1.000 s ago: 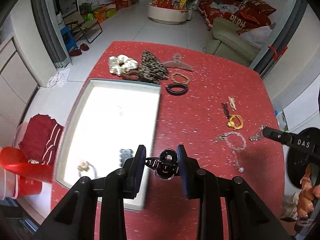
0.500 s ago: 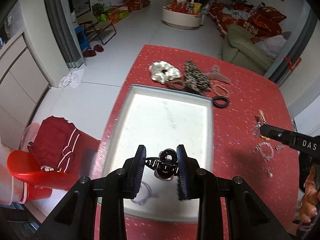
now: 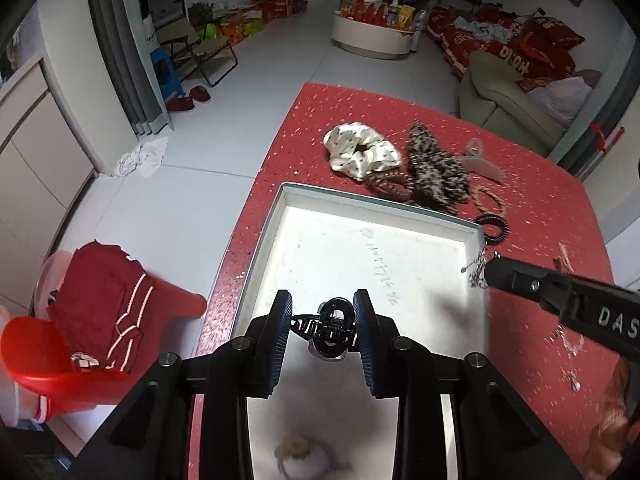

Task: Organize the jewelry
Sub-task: 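Carry the claw clip and silver pin with both tools over the white tray, then open the left tool to drop the claw clip while the right tool releases the pin, then withdraw both open tools from the tray back over the table, then grasp the yellow beaded hair tie with the left tool while the right tool grasps the rhinestone silver hair pin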

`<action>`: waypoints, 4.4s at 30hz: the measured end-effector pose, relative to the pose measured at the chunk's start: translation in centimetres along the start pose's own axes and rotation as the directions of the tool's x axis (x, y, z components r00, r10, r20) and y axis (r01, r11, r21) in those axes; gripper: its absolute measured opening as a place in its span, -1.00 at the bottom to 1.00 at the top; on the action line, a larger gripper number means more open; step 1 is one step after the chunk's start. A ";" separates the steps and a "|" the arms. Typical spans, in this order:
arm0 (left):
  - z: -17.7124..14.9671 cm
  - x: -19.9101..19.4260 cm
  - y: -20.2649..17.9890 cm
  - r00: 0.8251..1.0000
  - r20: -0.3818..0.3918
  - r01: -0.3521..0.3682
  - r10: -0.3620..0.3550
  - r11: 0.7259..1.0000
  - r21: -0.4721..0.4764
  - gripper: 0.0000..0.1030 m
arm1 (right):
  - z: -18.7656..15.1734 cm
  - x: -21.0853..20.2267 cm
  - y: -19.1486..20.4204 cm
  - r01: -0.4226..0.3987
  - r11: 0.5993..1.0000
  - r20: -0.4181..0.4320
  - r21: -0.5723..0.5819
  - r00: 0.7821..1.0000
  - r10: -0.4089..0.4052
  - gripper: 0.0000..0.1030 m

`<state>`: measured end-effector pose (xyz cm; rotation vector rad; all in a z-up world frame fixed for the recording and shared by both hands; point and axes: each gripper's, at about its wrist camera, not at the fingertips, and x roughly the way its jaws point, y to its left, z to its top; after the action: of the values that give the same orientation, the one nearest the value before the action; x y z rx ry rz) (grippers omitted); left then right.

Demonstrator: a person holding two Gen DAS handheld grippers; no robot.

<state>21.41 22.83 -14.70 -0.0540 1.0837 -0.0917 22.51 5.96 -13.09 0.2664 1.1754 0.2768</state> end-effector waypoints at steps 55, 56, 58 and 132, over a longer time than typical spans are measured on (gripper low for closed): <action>-0.4 2.6 -2.9 0.994 -0.016 -0.106 0.107 0.992 0.068 1.00 | 1.7 0.9 -4.5 -0.057 0.993 0.034 0.105 0.998 0.054 0.27; -0.6 2.2 -3.1 0.994 -0.015 -0.105 0.106 0.992 0.074 1.00 | 1.5 0.4 -4.8 -0.056 0.992 0.037 0.109 0.998 0.052 0.27; -1.1 1.8 -3.6 0.994 -0.013 -0.103 0.104 0.991 0.085 1.00 | 1.0 -0.6 -5.3 -0.051 0.992 0.043 0.116 0.998 0.046 0.27; -3.0 8.3 -35.0 0.949 -0.231 0.267 -0.214 0.936 0.230 0.93 | -12.0 -10.7 -34.1 0.362 0.850 -0.070 0.382 0.929 -0.364 0.75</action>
<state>20.91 -12.86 -20.33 0.0588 1.2582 -0.4695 10.03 -28.92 -20.00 0.3835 1.2453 -0.2984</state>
